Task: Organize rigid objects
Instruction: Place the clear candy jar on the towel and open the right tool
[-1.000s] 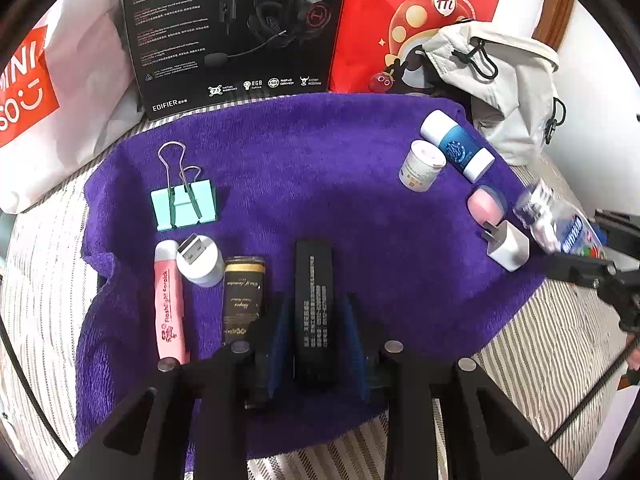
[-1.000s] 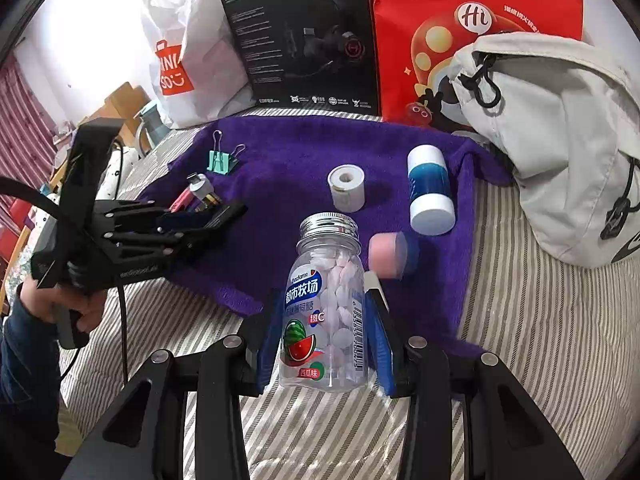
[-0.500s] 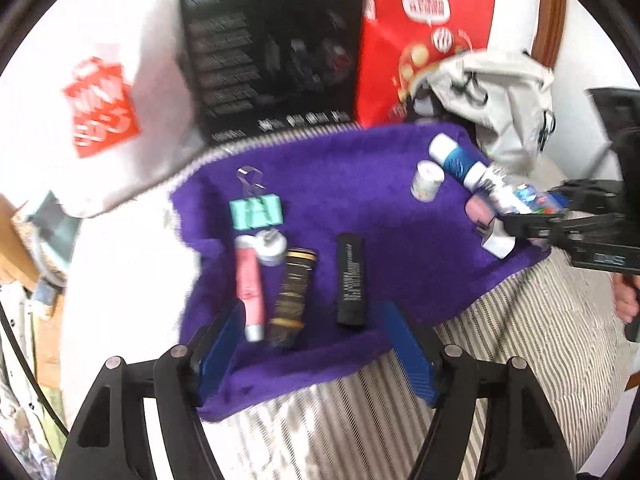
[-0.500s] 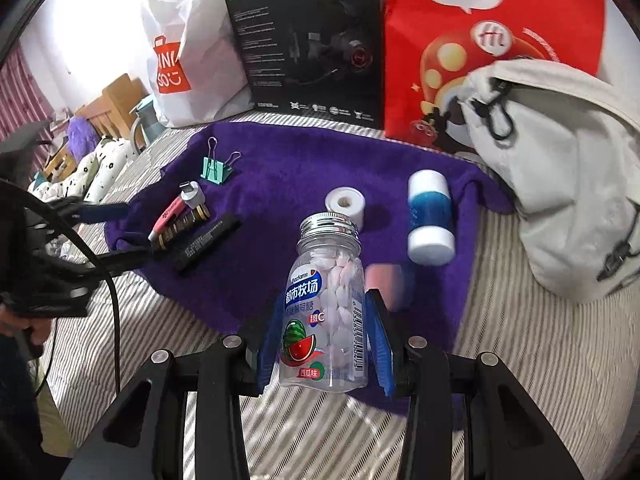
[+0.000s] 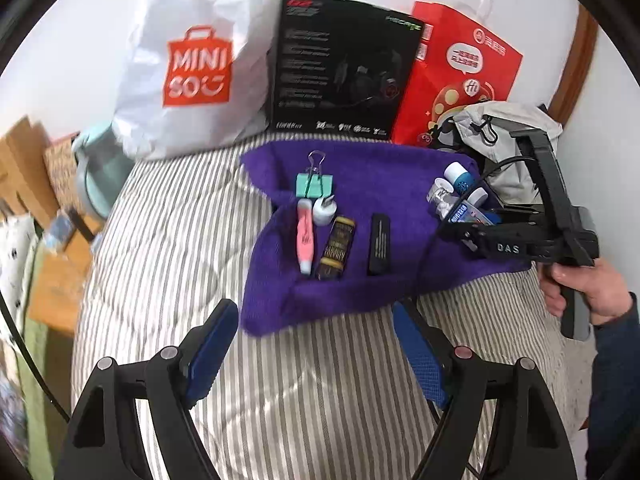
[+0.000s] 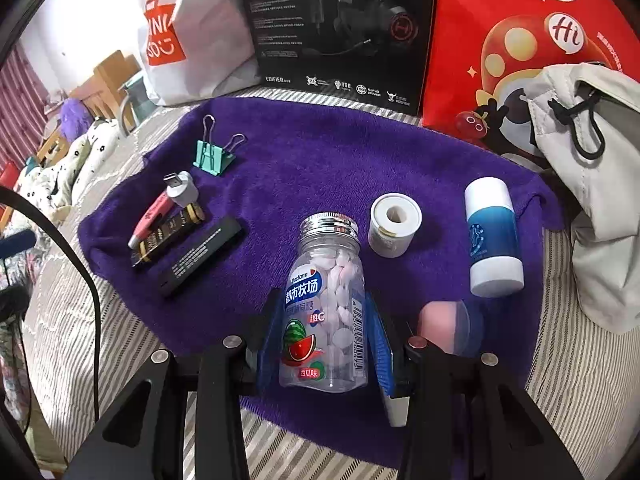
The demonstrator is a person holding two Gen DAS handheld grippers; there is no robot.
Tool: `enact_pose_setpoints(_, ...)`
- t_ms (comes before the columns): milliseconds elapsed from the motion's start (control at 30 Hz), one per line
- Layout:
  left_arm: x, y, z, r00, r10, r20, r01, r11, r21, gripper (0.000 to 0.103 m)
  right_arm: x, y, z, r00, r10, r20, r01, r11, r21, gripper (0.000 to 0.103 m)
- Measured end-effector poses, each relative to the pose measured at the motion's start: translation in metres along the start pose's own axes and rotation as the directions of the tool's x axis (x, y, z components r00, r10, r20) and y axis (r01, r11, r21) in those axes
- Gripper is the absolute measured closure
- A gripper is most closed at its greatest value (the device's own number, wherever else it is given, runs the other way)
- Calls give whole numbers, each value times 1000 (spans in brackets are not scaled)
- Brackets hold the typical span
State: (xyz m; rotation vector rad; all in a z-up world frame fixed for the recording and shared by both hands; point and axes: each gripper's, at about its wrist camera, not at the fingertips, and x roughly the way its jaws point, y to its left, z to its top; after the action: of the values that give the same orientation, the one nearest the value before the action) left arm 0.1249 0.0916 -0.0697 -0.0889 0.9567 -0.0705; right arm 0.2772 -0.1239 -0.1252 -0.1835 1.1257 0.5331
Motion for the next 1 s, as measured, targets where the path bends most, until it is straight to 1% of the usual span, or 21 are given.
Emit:
enact_pose_setpoints(200,0,15,-17,1000,-9,-24,7,998,-55,24,11,4,3,996,-83,-24,82,997,-13,63)
enact_pose_setpoints(333,-2,21,-24,999,-20,-30,17,997,-72,24,18,4,2,993,-111,-29,111,994,-8,63)
enact_pose_setpoints(533,-8,27,-30,999,-34,-14,33,996,-81,24,19,4,0,994,-110,-29,110,994,0,63)
enact_pose_setpoints(733,-14,32,-34,999,-36,-3,35,995,-93,24,20,5,3,993,-101,-61,99,995,-30,62)
enact_pose_setpoints(833,-18,35,-38,999,-35,5,36,994,-101,24,21,4,3,992,-97,-83,94,995,-38,55)
enact_pose_setpoints(967,-19,32,-42,1000,-13,7,14,993,-116,24,18,5,-2,990,-90,-105,84,995,-60,53)
enact_pose_setpoints(1000,-20,30,-44,1000,-17,10,18,994,-112,24,17,5,-4,990,-95,-108,89,994,-62,53)
